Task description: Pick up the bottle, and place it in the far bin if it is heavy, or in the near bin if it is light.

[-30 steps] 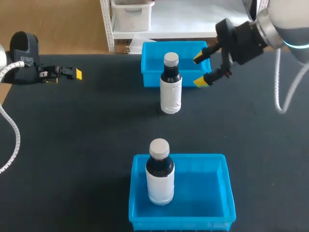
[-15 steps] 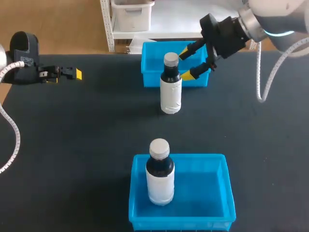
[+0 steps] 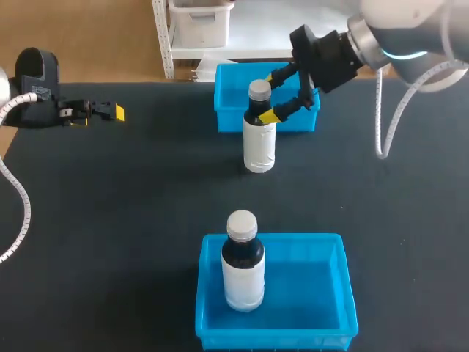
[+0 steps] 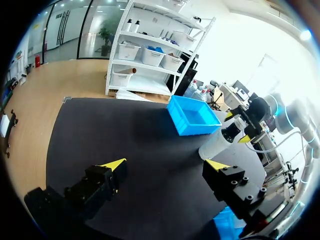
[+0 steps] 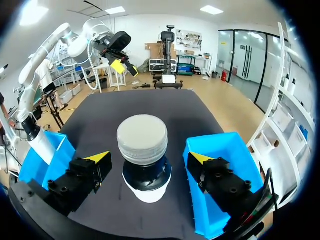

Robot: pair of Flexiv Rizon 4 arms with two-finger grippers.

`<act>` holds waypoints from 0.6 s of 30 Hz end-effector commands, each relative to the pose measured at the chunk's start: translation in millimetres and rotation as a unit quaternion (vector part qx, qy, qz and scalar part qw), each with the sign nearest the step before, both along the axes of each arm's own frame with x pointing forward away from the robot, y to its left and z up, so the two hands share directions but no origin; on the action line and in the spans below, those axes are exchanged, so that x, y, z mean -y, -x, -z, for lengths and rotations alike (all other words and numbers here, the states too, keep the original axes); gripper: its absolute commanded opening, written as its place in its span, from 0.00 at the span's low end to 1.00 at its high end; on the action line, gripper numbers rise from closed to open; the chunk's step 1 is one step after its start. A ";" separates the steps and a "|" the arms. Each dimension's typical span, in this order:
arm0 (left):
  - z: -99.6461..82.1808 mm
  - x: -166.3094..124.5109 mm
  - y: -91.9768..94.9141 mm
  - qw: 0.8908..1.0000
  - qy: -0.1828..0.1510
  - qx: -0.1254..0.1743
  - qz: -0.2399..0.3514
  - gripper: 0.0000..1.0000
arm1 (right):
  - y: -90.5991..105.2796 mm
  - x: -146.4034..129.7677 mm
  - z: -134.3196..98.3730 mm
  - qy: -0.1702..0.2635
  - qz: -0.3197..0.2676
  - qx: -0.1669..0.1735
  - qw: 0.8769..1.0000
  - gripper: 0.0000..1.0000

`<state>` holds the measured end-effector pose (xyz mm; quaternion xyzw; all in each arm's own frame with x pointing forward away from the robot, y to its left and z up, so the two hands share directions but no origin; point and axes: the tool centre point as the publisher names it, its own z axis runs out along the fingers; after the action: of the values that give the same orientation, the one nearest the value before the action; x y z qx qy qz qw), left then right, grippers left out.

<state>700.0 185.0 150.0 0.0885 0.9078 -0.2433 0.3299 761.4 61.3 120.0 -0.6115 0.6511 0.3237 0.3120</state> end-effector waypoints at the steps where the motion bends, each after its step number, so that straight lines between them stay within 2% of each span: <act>1: 0.0 0.0 0.0 1.000 0.000 0.000 0.000 1.00 | -2.7 -5.3 1.5 -0.001 0.000 0.000 1.000 1.00; 18: 0.0 0.0 0.0 1.000 0.000 0.000 0.000 1.00 | -1.9 -12.0 2.1 -0.005 -0.001 -0.002 1.000 1.00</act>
<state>700.0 185.0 150.0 0.0885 0.9078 -0.2433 0.3299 763.5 73.1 118.5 -0.6100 0.6502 0.3276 0.3128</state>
